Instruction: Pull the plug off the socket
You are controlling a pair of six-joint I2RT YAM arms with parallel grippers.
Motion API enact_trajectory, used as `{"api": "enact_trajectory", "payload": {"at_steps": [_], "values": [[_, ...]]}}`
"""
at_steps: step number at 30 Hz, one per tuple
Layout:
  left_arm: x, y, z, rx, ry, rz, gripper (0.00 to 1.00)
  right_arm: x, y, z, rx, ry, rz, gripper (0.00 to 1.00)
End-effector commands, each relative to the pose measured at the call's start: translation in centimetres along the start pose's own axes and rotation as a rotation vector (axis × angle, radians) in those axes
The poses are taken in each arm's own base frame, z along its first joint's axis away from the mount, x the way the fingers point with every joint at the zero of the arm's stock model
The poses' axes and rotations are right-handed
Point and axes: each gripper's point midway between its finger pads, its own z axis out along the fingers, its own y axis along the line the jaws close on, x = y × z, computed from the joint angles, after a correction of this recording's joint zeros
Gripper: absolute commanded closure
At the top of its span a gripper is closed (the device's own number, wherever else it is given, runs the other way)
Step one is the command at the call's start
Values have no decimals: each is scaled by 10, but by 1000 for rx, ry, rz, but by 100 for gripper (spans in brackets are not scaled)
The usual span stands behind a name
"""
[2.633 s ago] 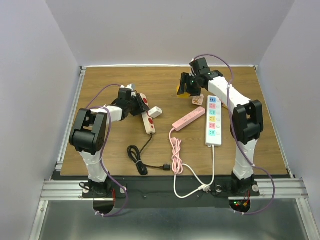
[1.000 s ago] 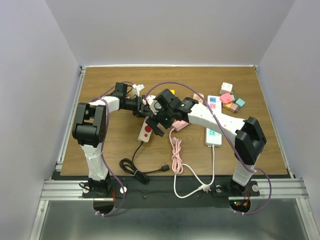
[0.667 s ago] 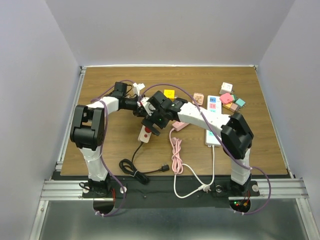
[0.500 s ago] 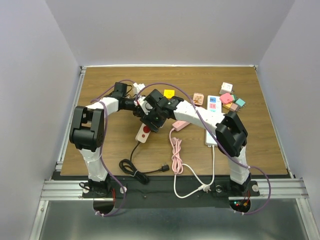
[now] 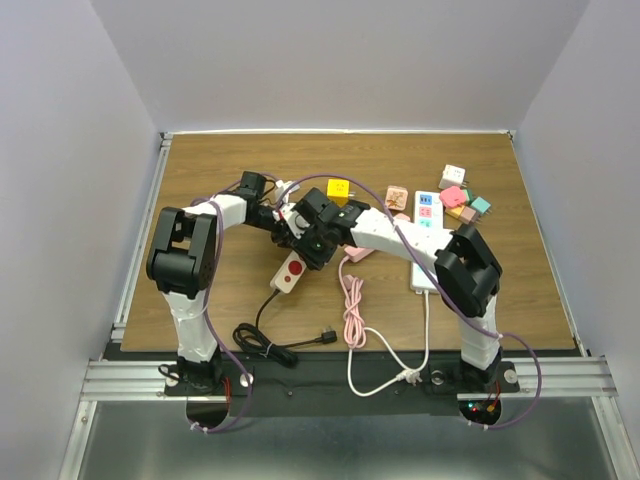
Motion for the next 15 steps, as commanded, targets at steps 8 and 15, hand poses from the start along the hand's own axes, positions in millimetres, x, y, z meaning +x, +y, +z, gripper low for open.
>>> {"api": "enact_trajectory", "payload": {"at_steps": [8,15], "values": [[0,76,-9,-324,-21,36,100,-42,-31,-101,135,-206,-15,100],[1,65,-10,-280,-35,58,100,-43,-8,-115,-126,-250,3,100]]}}
